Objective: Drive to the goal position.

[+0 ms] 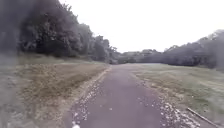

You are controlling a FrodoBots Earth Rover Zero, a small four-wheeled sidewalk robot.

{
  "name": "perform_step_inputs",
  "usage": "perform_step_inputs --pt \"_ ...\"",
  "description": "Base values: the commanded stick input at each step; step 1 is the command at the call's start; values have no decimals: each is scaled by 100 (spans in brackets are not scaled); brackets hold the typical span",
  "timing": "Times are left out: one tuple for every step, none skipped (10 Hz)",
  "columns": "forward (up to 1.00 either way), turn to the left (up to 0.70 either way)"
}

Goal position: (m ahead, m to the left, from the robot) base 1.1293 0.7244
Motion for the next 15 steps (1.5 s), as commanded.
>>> perform_step_inputs --pt "45 -26" --pt "45 -24" --pt "45 -20" --pt "45 -15" --pt "45 -10" --pt "45 -6" --pt "45 -1" --pt "45 -5" --pt "45 -11" --pt "45 -16" --pt "45 -22" --pt "45 -26" --pt "45 -17" --pt "45 -8" --pt "45 -15"
